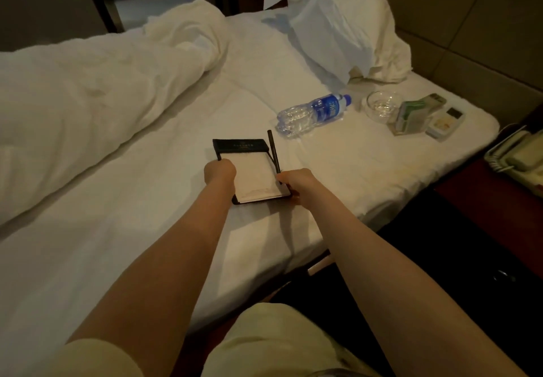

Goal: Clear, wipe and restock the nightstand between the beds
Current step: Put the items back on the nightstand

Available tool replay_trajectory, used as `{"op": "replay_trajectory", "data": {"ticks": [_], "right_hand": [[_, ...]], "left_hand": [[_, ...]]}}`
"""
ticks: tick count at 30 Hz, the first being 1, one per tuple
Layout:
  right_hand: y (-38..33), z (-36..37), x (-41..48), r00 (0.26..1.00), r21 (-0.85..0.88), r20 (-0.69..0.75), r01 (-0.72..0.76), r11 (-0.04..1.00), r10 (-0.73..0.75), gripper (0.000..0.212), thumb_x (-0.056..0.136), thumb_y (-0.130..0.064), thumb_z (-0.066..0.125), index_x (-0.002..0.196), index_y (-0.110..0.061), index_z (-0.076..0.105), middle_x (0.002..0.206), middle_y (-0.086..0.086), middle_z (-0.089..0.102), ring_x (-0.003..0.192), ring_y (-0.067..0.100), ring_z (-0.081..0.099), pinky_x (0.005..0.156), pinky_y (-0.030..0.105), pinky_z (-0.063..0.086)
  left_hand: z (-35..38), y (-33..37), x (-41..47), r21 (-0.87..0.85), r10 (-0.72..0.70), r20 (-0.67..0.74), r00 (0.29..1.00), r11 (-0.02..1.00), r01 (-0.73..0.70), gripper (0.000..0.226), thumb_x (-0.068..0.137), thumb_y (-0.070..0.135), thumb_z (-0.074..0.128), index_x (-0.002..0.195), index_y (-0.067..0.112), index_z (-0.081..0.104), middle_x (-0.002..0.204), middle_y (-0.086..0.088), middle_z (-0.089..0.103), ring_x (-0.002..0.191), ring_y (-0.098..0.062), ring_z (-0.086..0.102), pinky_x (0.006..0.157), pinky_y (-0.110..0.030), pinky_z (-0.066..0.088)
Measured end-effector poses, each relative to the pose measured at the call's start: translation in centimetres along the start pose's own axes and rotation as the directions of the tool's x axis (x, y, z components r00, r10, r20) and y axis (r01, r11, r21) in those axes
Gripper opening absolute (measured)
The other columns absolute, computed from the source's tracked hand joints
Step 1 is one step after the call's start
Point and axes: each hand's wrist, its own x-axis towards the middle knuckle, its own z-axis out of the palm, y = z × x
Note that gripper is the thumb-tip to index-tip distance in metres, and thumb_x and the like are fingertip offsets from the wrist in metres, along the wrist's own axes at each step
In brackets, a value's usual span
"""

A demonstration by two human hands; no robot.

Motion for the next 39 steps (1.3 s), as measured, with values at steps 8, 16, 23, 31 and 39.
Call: {"op": "replay_trajectory", "data": {"ticks": [8,16,23,31,39], "right_hand": [[0.7,-9.5,-2.0,0.995,0.187,-0.103,0.025,0.982,-0.005,0.003,0.088,-0.005,0.06,0.088,-0.007,0.057,0.096,0.013,0.054,0.092,0.026,0.051,0.065,0.036,0.051],[2.9,-19.2,-3.3,0.947,0.299,-0.32,0.063,0.952,0.038,0.01,0.081,-0.006,0.069,0.077,-0.01,0.06,0.096,0.008,0.058,0.096,0.021,0.052,0.074,0.038,0.051],[5.5,-25.5,-4.9,0.896,0.385,-0.439,0.117,0.915,0.071,0.02,0.077,-0.006,0.072,0.067,-0.016,0.058,0.08,-0.001,0.059,0.085,0.016,0.054,0.076,0.035,0.045],[8.3,-30.9,-7.4,0.794,0.406,-0.602,0.221,0.887,0.078,0.013,0.081,-0.008,0.071,0.082,-0.013,0.059,0.08,-0.002,0.055,0.081,0.015,0.053,0.058,0.02,0.044],[12.9,-35.8,-10.5,0.627,0.404,-0.769,0.328,0.854,0.123,0.016,0.081,-0.012,0.071,0.094,-0.012,0.061,0.085,-0.004,0.057,0.084,0.015,0.056,0.079,0.03,0.048]], "left_hand": [[9.5,0.7,-4.0,-0.024,0.122,0.24,0.963,0.992,-0.12,0.028,0.096,0.01,0.039,0.072,0.011,0.054,0.091,-0.01,0.058,0.07,-0.019,0.054,0.072,-0.032,0.049],[19.0,0.3,-9.8,0.013,0.153,0.452,0.879,0.984,-0.179,0.019,0.095,0.013,0.042,0.097,0.011,0.061,0.107,-0.015,0.065,0.101,-0.032,0.062,0.093,-0.045,0.051],[24.8,-0.9,-14.0,0.029,0.168,0.576,0.8,0.974,-0.225,0.026,0.097,0.012,0.038,0.11,0.008,0.06,0.106,-0.013,0.062,0.096,-0.03,0.061,0.093,-0.043,0.05],[29.9,-3.3,-18.9,0.064,0.124,0.7,0.703,0.97,-0.235,0.029,0.098,0.01,0.036,0.078,0.015,0.056,0.087,-0.007,0.06,0.07,-0.018,0.056,0.074,-0.033,0.05],[34.9,-5.3,-25.7,0.144,0.075,0.811,0.58,0.935,-0.323,0.032,0.099,0.017,0.04,0.124,0.009,0.058,0.12,-0.014,0.062,0.108,-0.032,0.06,0.096,-0.045,0.049]]}}
